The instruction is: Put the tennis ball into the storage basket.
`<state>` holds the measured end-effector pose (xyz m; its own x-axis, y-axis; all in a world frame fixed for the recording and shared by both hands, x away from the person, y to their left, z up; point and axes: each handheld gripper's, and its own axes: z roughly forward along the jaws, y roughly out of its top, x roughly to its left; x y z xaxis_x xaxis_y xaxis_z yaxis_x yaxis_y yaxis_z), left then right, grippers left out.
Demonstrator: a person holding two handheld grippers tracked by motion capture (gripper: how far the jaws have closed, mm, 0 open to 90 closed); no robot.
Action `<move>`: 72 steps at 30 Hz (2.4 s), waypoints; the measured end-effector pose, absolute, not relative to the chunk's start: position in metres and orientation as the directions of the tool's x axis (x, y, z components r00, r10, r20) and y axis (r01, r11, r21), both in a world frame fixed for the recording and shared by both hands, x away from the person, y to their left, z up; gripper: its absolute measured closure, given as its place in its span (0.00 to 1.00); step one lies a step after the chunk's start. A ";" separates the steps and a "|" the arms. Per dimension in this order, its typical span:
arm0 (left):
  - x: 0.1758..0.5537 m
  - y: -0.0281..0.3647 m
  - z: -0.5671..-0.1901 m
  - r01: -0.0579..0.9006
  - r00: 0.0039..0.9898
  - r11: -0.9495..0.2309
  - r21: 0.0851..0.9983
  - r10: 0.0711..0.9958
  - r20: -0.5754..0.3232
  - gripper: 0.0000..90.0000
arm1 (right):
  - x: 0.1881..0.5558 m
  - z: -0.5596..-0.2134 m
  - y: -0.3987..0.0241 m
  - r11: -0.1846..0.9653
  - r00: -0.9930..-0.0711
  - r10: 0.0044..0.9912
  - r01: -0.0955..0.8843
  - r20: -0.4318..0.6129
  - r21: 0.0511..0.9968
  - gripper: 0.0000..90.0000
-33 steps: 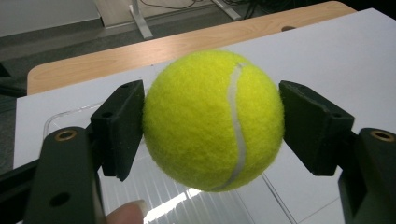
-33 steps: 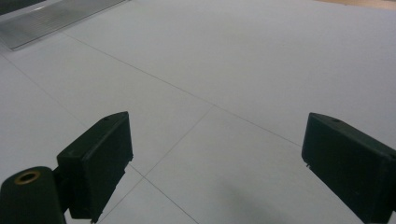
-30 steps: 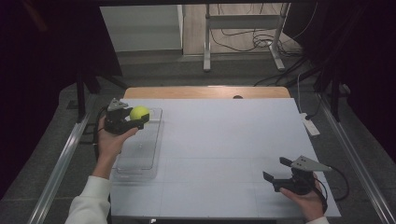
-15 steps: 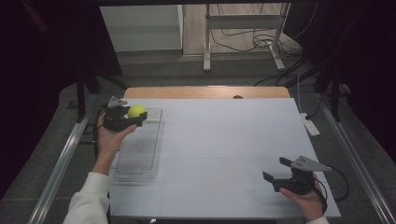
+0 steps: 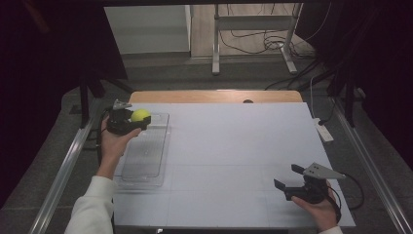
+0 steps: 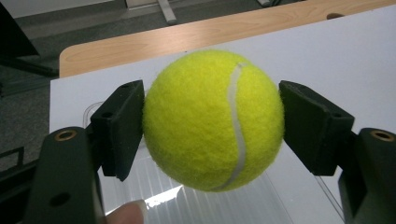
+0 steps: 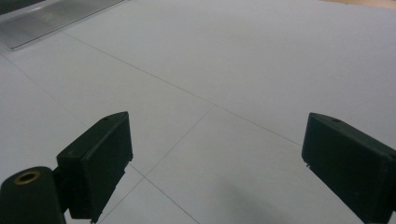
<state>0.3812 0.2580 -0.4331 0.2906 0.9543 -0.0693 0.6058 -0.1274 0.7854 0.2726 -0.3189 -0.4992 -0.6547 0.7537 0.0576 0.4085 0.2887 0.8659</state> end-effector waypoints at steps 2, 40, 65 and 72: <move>0.383 0.259 -0.433 0.608 0.288 -0.127 0.784 0.955 -0.069 0.30 | 0.273 -0.499 -0.319 0.287 -0.656 0.753 0.408 0.059 0.867 0.10; 0.409 0.272 -0.448 0.677 0.223 -0.121 0.726 0.974 -0.045 0.30 | 0.273 -0.500 -0.320 0.285 -0.650 0.757 0.413 0.061 0.865 0.10; 0.420 0.278 -0.461 0.712 0.189 -0.123 0.692 0.982 -0.021 0.30 | 0.274 -0.502 -0.319 0.288 -0.649 0.758 0.416 0.060 0.862 0.10; 0.422 0.280 -0.464 0.722 0.184 -0.125 0.681 0.983 -0.015 0.30 | 0.274 -0.502 -0.319 0.288 -0.650 0.758 0.416 0.060 0.863 0.10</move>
<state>0.4224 0.2797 -0.4639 0.1840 0.9828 -0.0152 0.7217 -0.1246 0.6809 0.2735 -0.3191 -0.5015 -0.6495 0.7580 0.0598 0.4158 0.2882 0.8626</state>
